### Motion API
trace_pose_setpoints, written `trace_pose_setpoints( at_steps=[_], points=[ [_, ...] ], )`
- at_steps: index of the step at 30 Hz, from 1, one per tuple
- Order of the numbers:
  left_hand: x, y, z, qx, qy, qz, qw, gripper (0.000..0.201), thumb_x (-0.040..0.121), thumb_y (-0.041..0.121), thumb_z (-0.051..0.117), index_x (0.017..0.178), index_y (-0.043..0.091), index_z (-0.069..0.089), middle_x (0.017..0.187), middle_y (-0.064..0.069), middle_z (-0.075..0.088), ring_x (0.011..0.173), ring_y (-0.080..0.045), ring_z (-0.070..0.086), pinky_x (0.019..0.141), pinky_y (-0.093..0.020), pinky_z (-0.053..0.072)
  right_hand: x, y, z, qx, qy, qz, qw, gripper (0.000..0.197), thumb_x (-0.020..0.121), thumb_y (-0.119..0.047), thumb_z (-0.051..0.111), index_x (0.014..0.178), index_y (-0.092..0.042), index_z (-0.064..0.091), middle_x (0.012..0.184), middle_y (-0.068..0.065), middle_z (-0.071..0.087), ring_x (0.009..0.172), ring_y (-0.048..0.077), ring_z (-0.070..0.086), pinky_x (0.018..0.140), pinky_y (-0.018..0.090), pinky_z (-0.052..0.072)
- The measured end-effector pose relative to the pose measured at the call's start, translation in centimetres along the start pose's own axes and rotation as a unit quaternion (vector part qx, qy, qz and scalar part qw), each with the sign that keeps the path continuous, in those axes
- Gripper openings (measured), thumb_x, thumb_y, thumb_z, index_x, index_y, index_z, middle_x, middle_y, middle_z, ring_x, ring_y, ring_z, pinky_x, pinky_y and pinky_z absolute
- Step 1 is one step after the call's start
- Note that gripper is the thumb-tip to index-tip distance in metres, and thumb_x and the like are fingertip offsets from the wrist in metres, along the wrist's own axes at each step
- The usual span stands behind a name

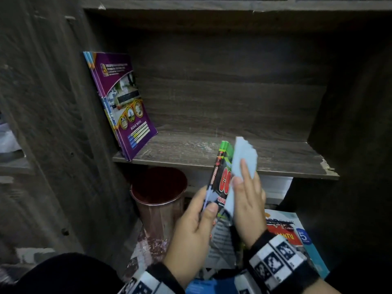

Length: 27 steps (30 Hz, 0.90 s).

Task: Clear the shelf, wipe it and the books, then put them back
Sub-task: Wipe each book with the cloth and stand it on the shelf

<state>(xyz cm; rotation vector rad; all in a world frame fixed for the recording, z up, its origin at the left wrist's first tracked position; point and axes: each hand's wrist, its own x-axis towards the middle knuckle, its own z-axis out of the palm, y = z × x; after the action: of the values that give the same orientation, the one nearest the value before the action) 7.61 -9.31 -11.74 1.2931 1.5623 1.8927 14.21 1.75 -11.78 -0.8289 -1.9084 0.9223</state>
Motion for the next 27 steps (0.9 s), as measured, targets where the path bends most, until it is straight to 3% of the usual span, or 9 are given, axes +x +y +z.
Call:
trace_pose_setpoints(
  at_steps=[3,6,9,11,13,15,19,23,27],
  points=[
    [-0.2,-0.2,0.3,0.081,0.004,0.034,0.996,0.04,0.087,0.053,0.041,0.126,0.064,0.039,0.119,0.039,0.056,0.113,0.014,0.052,0.093,-0.01,0.041,0.0,0.5,-0.3,0.096,-0.046,0.095,0.99,0.047,0.09,-0.068,0.024,0.134,-0.065,0.007,0.16,-0.009,0.005,0.147,0.013,0.005,0.115,0.033,0.006],
    [0.4,-0.5,0.4,0.11,0.01,0.027,0.993,0.046,0.088,0.053,0.046,0.133,0.061,0.036,0.114,0.045,0.054,0.11,0.019,0.051,0.092,-0.01,0.041,-1.2,0.5,0.2,0.283,-0.152,0.099,0.942,0.078,0.066,-0.086,0.049,0.136,-0.062,0.023,0.153,-0.003,0.033,0.138,0.016,0.037,0.115,0.045,0.03],
    [1.3,-0.6,0.5,0.111,-0.006,0.021,0.994,0.038,0.086,0.052,0.05,0.122,0.063,0.048,0.12,0.034,0.06,0.117,0.009,0.053,0.1,-0.02,0.042,-0.8,0.3,-0.3,0.432,-0.165,0.126,0.878,0.093,0.06,-0.058,0.082,0.134,-0.016,0.046,0.12,0.014,0.062,0.108,0.026,0.061,0.093,0.042,0.05],
    [2.1,-0.6,0.5,0.149,-0.023,0.036,0.988,0.035,0.084,0.053,0.048,0.118,0.061,0.054,0.126,0.028,0.058,0.123,0.005,0.049,0.106,-0.021,0.037,-0.3,-0.2,-1.4,0.462,-0.116,0.141,0.868,0.07,0.064,-0.03,0.085,0.12,-0.002,0.055,0.109,0.021,0.066,0.099,0.034,0.064,0.084,0.04,0.055],
    [3.5,-0.9,-0.2,0.16,-0.019,0.022,0.987,0.04,0.085,0.043,0.057,0.122,0.054,0.053,0.126,0.029,0.056,0.121,0.008,0.047,0.106,-0.014,0.033,0.5,-0.6,-2.7,0.463,-0.067,0.138,0.873,0.045,0.073,-0.007,0.072,0.116,-0.002,0.06,0.108,0.022,0.068,0.099,0.039,0.065,0.086,0.046,0.055],
    [5.4,-1.2,-1.7,0.111,0.022,-0.059,0.992,0.057,0.087,0.019,0.068,0.134,0.041,0.044,0.125,0.024,0.053,0.114,0.009,0.049,0.101,-0.014,0.036,1.2,-0.6,-4.1,0.485,-0.067,0.146,0.86,0.044,0.076,0.0,0.061,0.119,-0.005,0.061,0.111,0.024,0.067,0.1,0.042,0.064,0.087,0.055,0.052],
    [6.8,-0.6,-3.3,-0.166,0.02,-0.245,0.955,0.032,0.082,0.014,0.064,0.108,-0.004,0.065,0.101,-0.022,0.071,0.094,-0.033,0.063,0.081,-0.038,0.054,1.7,-0.5,-5.5,0.517,-0.092,0.157,0.836,0.051,0.076,0.004,0.065,0.125,-0.006,0.058,0.118,0.027,0.063,0.106,0.047,0.06,0.089,0.066,0.046],
    [6.0,-0.3,-1.9,-0.325,-0.025,-0.259,0.909,0.042,0.08,0.019,0.058,0.121,0.01,0.062,0.118,-0.021,0.066,0.104,-0.038,0.063,0.094,-0.058,0.047,2.1,0.3,-5.9,0.501,-0.047,0.162,0.849,0.044,0.077,0.0,0.062,0.121,-0.008,0.062,0.113,0.024,0.066,0.1,0.043,0.064,0.085,0.061,0.051],
    [5.5,-1.0,-1.1,-0.287,-0.014,-0.232,0.929,0.044,0.084,0.022,0.055,0.128,0.018,0.054,0.124,-0.016,0.064,0.111,-0.038,0.062,0.093,-0.055,0.05,1.4,2.1,-4.6,0.301,0.053,0.123,0.944,0.041,0.082,-0.001,0.068,0.118,-0.02,0.066,0.111,0.017,0.069,0.081,0.009,0.069,0.07,0.028,0.059]
  ],
)
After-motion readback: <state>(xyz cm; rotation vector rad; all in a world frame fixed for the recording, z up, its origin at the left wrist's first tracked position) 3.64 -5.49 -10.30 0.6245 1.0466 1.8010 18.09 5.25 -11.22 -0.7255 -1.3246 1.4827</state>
